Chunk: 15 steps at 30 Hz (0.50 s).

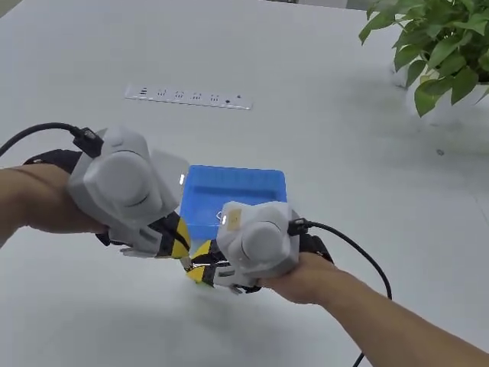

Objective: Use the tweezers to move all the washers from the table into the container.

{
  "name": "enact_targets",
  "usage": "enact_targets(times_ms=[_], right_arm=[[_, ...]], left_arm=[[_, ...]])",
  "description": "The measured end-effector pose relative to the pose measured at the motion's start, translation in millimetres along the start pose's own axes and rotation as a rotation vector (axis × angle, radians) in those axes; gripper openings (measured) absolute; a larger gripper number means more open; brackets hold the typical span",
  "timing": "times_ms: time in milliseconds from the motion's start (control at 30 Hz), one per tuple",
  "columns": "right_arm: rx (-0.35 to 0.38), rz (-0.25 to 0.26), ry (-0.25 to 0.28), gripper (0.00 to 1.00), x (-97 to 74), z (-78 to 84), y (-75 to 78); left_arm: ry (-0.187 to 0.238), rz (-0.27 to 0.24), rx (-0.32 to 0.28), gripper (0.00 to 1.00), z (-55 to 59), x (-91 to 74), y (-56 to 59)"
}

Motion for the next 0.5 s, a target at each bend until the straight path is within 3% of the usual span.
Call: enact_targets(times_ms=[500], right_arm=[[0.031,-0.005,-0.009,0.1,1.8,2.7,1.1]], left_arm=[[0.019,0.001,-0.03,0.05,-0.5,0.7,-5.1]])
Point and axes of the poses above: the centre of the closed fingertips' face, and the gripper's own axes: x roughly forward along the fingers, y roughly to its right, z roughly out of its underside, the point moved 4 cm from there along -x, roughly backward along the fingers, and after that the axes turned 5 degrees about y, right-handed, at the moved point
